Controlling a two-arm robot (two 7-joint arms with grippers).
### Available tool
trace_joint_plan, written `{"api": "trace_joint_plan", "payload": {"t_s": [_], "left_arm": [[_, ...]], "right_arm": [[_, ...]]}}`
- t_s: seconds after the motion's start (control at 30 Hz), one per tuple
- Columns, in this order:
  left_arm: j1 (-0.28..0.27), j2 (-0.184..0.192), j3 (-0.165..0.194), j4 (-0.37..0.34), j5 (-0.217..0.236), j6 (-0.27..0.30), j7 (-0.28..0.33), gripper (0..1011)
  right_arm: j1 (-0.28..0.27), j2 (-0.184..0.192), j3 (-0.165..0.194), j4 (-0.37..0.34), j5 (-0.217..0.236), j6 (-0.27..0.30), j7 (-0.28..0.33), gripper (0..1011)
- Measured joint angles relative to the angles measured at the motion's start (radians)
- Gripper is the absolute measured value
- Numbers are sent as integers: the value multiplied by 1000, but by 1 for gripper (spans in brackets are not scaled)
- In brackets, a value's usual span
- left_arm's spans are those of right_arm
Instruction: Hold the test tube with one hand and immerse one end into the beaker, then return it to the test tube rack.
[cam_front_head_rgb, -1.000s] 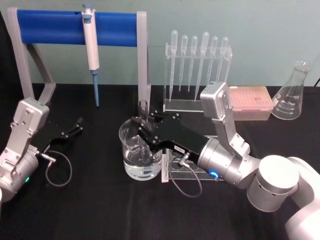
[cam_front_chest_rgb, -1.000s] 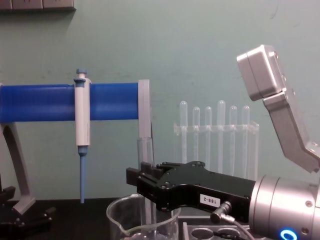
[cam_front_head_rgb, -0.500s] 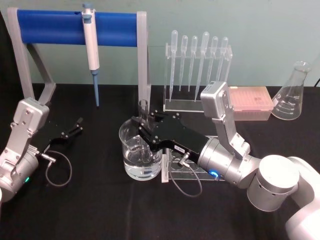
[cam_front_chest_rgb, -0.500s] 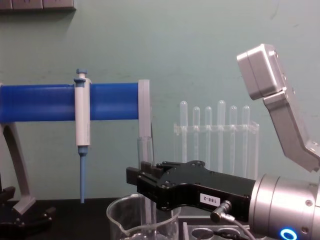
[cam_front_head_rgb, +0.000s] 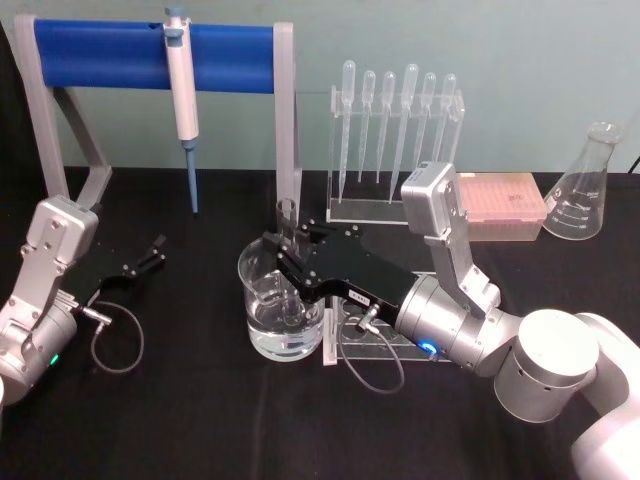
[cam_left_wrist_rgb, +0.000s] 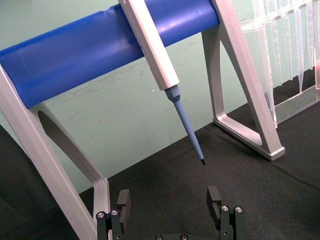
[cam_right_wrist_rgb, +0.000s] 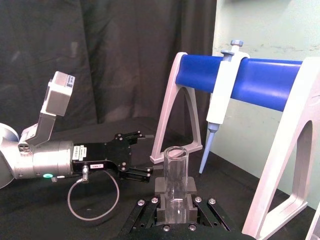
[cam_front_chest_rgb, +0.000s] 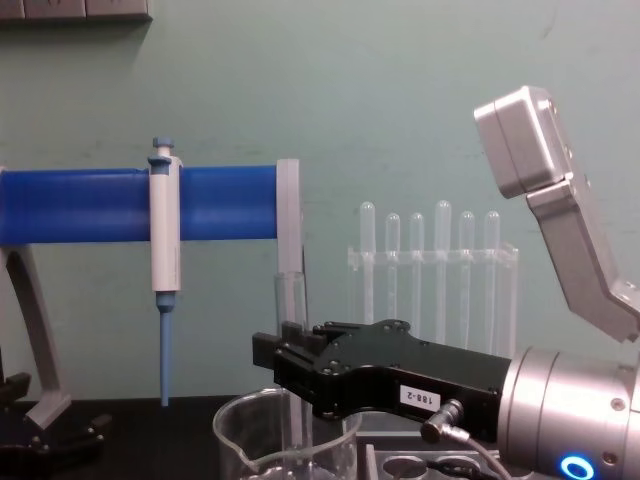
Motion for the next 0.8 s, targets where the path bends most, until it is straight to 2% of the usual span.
{"api": "trace_joint_plan", "payload": {"t_s": [0.8], "left_arm": [[0,0,0,0,0,0,0,1000]], "right_arm": [[0,0,0,0,0,0,0,224]]}}
